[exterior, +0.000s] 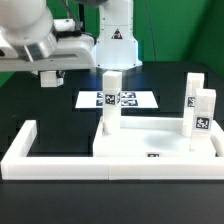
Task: Assemble desk
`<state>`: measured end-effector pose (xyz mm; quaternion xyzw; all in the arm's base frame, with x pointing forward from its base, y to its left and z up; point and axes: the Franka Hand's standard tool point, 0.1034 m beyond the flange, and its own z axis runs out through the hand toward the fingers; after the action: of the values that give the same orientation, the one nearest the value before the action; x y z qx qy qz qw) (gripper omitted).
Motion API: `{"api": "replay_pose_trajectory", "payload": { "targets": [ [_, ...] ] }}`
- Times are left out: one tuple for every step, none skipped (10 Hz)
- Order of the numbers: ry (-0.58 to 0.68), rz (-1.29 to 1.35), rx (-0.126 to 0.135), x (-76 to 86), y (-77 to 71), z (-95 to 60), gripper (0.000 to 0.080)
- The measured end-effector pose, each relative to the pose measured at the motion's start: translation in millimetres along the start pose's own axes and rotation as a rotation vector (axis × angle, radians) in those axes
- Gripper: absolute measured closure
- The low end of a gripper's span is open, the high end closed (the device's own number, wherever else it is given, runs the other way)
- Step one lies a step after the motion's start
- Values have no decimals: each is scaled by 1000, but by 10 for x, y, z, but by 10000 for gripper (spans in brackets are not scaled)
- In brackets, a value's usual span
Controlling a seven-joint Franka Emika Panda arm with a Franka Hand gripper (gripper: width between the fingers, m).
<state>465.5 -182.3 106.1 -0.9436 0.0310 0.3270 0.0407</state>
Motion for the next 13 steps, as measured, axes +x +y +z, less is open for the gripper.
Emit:
{"api": "replay_pose_trajectory", "payload": {
  "targets": [
    [75, -3, -12, 42, -2, -48, 511],
    [133, -1, -20, 56, -147, -215, 511],
    [179, -8, -26, 88, -285, -488, 511],
    [239, -13, -20, 149, -338, -776, 511],
    [292, -1, -23, 221, -361, -1041, 511],
    [387, 8, -44, 289, -479, -1301, 511],
    [458, 8, -48, 261, -634, -1347, 511],
    [490, -5, -51, 246, -617, -1291, 511],
    [548, 0, -60, 287, -584, -1326, 511],
    [631, -1, -70, 321, -577, -1368, 511],
    [686, 7, -66, 333, -583, -1359, 511],
    [721, 26, -32, 386, -633, -1385, 509],
    [777, 56, 18, 443, -699, -1479, 509]
  ]
}}
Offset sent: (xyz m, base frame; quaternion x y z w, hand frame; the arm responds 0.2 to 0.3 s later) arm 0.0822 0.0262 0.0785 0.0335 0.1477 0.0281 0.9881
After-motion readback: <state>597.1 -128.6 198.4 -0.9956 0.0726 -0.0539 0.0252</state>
